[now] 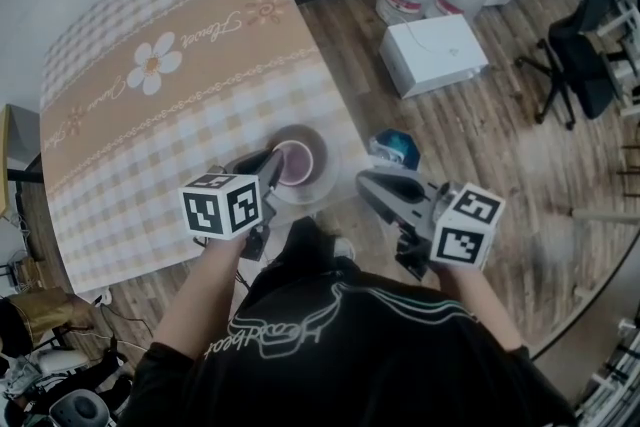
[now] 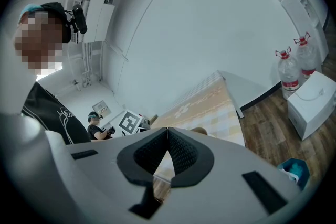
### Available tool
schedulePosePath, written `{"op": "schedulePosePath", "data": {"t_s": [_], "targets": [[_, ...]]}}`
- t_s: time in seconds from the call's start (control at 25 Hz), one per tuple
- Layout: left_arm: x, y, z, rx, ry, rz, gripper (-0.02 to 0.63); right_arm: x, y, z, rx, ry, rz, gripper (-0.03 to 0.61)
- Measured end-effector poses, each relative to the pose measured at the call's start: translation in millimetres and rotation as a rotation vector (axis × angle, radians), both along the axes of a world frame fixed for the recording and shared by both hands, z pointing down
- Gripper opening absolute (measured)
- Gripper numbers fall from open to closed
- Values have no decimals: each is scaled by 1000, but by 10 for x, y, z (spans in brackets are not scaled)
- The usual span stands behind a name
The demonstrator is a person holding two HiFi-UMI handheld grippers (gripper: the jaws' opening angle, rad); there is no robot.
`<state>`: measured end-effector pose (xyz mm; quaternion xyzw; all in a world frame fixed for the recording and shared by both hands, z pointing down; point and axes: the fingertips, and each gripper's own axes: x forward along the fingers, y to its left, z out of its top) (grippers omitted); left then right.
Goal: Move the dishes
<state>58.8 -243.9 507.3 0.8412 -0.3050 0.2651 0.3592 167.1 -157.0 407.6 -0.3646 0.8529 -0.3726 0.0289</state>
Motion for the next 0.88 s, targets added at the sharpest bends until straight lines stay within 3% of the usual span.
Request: {"op": "schedulePosePath", "data": {"t_s": [0.36,0.88], "targets": [[-341,17,-492,91,82,-59,25,-143,-127,37,-13,15,-29,12],[-1206,75,-993,197,108,-225,25,-783,-264,73,-24,36,-188,12]]}}
